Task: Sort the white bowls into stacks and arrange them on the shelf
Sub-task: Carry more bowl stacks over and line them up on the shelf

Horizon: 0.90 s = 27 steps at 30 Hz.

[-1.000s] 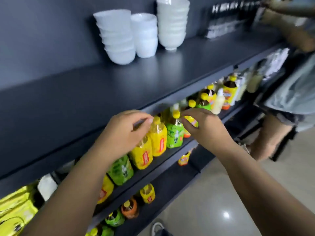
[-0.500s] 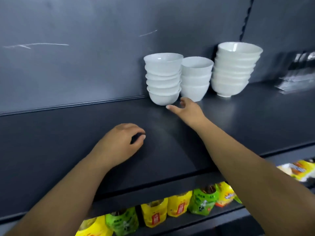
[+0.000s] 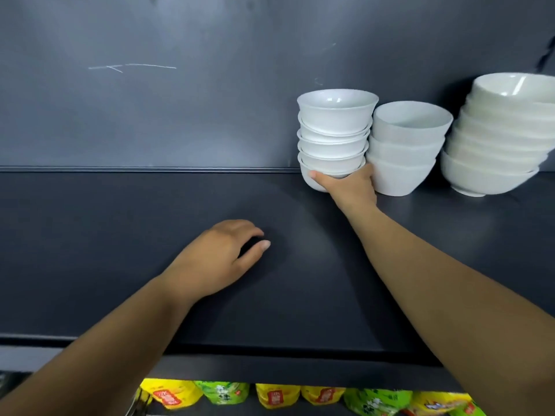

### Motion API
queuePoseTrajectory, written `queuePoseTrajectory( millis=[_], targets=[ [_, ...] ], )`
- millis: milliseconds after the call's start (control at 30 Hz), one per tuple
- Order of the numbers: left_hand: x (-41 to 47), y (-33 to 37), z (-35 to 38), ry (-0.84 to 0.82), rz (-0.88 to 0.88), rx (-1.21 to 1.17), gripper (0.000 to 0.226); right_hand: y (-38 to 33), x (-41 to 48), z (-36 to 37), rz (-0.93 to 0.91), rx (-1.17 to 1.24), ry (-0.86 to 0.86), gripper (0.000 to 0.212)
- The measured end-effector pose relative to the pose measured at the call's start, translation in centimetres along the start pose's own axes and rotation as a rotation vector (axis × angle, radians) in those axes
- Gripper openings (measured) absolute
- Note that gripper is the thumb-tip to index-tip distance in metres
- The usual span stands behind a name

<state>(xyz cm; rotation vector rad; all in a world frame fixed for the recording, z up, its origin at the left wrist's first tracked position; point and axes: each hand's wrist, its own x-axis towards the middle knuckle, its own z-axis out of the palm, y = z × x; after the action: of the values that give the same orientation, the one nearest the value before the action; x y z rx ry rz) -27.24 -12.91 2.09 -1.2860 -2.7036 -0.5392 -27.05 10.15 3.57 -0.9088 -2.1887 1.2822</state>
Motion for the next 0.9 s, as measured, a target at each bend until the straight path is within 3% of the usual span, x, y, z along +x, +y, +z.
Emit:
queuePoseTrajectory(
  millis=[200,300,367,467,567,633,700,800,900],
  targets=[
    [-0.4,0.1,-0.1,-0.001,-0.03,-0.078,0.071,0.3,0.0,-0.2,-0.058,-0.06,-0.051,0.092],
    [-0.4,0.1,-0.3,0.039,-0.131,-0.222,0.039,0.7,-0.2,-0.4,-0.116,-0.034,-0.134,0.096],
    [-0.1,0.0,-0.5,0.14,-0.214,-0.345,0.029,0.9,-0.8,-0.4,-0.141,0.004,-0.213,0.099],
    [0.6,0.0,-1.3,0.274,-0.303,-0.644,0.041,0.8,-1.8,-0.3,-0.205,0.004,-0.329,0.104],
    [1.3,-0.2,-2.0,0.302,-0.27,-0.787,0.071,0.4,-3.1,0.1,-0.279,-0.001,-0.452,0.108],
    [1.6,-0.3,-2.2,0.268,-0.21,-0.809,0.091,0.0,-4.0,0.4,-0.319,0.025,-0.53,0.093],
    [1.7,-0.4,-2.4,0.274,-0.18,-0.872,0.085,-0.4,-4.9,0.8,-0.364,0.066,-0.625,0.079],
    [1.7,-0.6,-2.3,0.356,-0.161,-0.922,0.072,-1.0,-6.0,1.2,-0.373,0.212,-0.726,0.112],
    [1.8,-0.7,-2.3,0.377,-0.132,-0.93,0.068,-1.8,-6.1,0.7,-0.394,0.404,-0.724,0.104]
  ],
)
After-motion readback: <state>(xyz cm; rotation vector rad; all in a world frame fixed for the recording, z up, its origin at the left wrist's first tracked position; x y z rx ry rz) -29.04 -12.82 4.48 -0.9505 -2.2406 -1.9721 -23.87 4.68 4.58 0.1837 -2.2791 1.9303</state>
